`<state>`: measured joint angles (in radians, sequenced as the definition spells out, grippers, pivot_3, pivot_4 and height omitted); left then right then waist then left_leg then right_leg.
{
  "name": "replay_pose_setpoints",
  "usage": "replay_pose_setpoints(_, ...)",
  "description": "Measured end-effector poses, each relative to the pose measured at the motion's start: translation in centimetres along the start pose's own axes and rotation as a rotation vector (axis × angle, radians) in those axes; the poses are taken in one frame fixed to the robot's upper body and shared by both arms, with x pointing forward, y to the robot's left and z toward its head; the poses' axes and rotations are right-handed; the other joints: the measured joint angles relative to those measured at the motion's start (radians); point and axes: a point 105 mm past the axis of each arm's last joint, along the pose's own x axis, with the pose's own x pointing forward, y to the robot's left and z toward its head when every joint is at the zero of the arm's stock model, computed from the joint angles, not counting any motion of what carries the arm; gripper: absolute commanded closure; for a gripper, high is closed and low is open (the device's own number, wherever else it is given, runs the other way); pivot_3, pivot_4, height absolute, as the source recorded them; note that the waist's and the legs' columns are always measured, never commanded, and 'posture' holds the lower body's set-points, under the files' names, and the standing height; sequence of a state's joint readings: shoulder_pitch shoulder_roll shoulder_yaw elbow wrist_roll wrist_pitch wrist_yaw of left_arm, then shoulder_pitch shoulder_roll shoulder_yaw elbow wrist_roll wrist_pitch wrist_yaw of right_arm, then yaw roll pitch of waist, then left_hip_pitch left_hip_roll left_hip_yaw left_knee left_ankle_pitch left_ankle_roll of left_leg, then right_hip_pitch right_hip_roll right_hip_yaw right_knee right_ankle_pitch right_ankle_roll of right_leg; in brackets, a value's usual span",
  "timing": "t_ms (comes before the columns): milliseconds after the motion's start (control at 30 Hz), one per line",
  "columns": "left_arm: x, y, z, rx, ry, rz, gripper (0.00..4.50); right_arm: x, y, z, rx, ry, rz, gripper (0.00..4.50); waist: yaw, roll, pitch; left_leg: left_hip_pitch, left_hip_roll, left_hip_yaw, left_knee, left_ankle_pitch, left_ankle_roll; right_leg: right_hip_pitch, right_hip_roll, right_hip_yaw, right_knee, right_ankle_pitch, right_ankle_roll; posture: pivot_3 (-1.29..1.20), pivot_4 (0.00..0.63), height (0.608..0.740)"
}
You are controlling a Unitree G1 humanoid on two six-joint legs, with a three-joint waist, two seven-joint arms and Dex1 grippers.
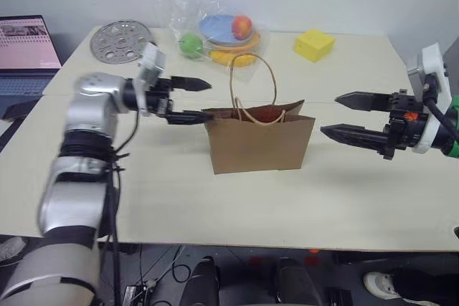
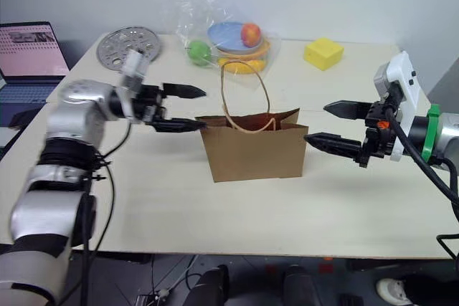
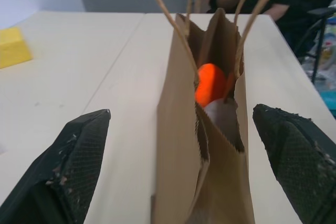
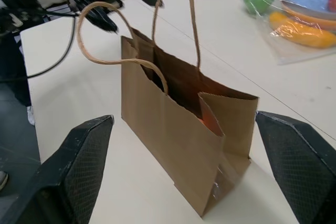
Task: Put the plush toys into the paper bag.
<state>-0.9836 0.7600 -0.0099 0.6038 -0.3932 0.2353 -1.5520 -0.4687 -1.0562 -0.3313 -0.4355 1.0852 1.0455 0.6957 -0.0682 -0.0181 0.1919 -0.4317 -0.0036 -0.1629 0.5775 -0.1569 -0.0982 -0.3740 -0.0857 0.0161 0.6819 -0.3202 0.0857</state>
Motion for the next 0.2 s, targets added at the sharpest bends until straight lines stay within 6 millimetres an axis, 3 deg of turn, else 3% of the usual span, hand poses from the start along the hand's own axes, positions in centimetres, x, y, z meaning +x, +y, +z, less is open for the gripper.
replay_pose_setpoints(100, -3.3, -0.7, -0.5, -0.033, 0.095, 0.144, 0.02, -1.1, -1.8, -1.6, 0.034, 0.025, -0.091, 0.00, -0.001, 0.000, 0.000, 0.000, 0.000, 0.000, 0.000, 0.000, 0.000, 0.000, 0.000, 0.000, 0.001, 0.000, 0.000, 0.00, 0.150, 0.740)
replay_pose_setpoints(200, -4.8, -1.5, -0.4, -0.031, 0.136, 0.230, 0.02, -1.4, -2.6, -2.2, 0.035, 0.015, -0.128, 0.00, 0.006, 0.000, 0.000, 0.002, 0.000, 0.000, 0.000, 0.000, 0.000, 0.001, 0.000, 0.000, 0.001, 0.000, 0.000, 0.00, 0.150, 0.740)
